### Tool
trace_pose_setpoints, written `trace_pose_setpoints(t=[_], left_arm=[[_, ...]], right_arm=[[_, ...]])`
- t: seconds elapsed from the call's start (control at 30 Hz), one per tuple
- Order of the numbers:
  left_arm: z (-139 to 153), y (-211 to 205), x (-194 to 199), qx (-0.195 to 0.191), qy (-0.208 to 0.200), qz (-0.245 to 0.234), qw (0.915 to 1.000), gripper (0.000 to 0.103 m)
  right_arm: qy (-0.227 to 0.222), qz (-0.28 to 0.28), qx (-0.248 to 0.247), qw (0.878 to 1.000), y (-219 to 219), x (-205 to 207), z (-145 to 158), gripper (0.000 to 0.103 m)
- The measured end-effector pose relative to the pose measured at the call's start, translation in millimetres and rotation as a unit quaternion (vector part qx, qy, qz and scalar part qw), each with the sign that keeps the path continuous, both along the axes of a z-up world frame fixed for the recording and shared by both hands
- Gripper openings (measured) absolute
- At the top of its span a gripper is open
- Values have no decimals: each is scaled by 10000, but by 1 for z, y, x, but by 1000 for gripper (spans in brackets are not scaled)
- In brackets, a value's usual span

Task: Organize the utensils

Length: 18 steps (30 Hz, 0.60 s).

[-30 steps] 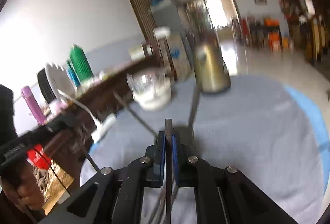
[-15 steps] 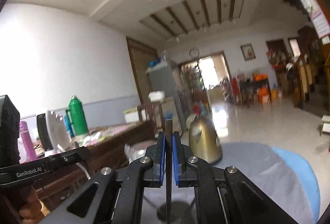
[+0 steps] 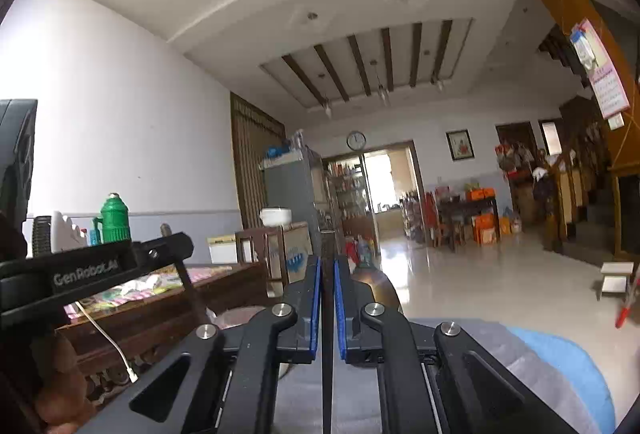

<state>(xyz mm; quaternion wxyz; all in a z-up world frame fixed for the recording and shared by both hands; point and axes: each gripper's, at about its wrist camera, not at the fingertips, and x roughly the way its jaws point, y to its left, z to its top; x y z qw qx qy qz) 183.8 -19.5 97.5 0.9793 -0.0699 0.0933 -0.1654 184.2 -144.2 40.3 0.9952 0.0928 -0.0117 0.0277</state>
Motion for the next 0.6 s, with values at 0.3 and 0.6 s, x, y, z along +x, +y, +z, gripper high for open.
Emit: trace_pose_setpoints(t=[0.3,0.6], left_arm=[[-45,-6,33,-1,554,139,9984,6],[-57,-8,23,418,633,145,9970,7]], right_arm=[[503,76,76,9987,-8,15,-25,7],[924,247,263,9951,-23,11,-44,9]])
